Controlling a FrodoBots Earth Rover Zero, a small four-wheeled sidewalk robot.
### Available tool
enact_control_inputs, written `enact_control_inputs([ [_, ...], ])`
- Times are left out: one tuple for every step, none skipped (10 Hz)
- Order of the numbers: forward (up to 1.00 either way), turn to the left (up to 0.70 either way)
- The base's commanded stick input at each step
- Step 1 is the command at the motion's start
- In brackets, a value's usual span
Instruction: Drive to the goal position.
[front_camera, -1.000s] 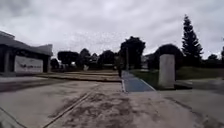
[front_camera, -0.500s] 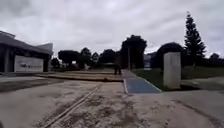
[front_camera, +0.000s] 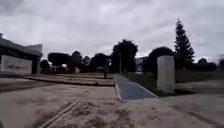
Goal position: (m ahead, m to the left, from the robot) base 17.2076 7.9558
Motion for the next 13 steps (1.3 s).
enact_control_inputs([
  [0.5,0.0],
  [0.5,0.0],
  [0.5,0.0],
  [0.5,0.0],
  [0.5,0.0],
  [0.5,0.0],
  [0.5,0.0],
  [0.5,0.0],
  [0.5,0.0],
  [0.5,0.0],
  [0.5,0.26],
  [0.5,0.5],
  [0.5,0.5],
])
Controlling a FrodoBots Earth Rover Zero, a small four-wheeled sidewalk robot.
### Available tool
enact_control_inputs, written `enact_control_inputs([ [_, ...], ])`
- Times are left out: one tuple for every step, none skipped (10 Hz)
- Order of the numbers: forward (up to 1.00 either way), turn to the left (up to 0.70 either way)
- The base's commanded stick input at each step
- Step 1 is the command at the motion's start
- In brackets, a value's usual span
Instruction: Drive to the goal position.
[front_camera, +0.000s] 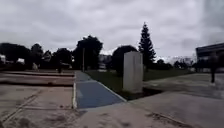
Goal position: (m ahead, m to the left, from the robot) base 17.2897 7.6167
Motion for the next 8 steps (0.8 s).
enact_control_inputs([
  [0.5,0.5],
  [0.5,0.14],
  [0.5,0.0],
  [0.5,0.0],
  [0.5,0.0],
  [0.5,0.0],
  [0.5,0.0],
  [0.5,0.0],
])
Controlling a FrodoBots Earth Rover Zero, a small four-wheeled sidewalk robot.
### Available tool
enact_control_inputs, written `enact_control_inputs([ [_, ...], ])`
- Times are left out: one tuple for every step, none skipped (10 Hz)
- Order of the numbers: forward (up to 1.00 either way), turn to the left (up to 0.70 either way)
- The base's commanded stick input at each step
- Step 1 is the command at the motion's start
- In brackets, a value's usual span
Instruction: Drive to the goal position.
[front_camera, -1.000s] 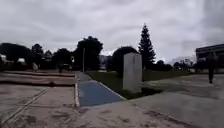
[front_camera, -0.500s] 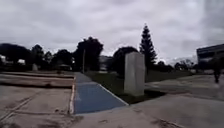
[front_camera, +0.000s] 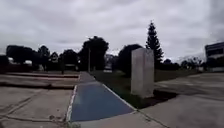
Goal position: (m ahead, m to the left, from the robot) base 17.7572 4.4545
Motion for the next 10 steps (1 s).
enact_control_inputs([
  [0.5,0.0],
  [0.5,0.0],
  [0.5,0.0],
  [0.5,0.0],
  [0.5,0.0],
  [0.5,0.0],
  [0.5,0.0],
  [0.5,0.0],
  [0.5,0.0],
  [0.5,0.0],
])
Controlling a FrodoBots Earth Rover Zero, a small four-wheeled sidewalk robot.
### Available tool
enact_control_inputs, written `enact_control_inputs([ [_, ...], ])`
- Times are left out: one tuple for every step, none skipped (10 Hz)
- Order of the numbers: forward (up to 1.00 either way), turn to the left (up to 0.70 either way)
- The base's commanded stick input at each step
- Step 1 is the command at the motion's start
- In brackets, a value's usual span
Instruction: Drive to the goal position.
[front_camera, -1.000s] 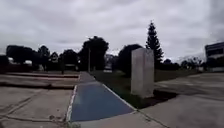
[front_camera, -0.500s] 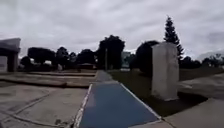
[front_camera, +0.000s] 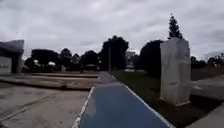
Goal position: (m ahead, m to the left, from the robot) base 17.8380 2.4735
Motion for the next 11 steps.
enact_control_inputs([
  [0.5,0.0],
  [0.5,0.0],
  [0.5,0.0],
  [0.5,0.0],
  [0.5,0.0],
  [0.5,0.0],
  [0.5,0.0],
  [0.5,0.0],
  [0.5,0.0],
  [0.5,0.0],
  [0.5,0.0],
])
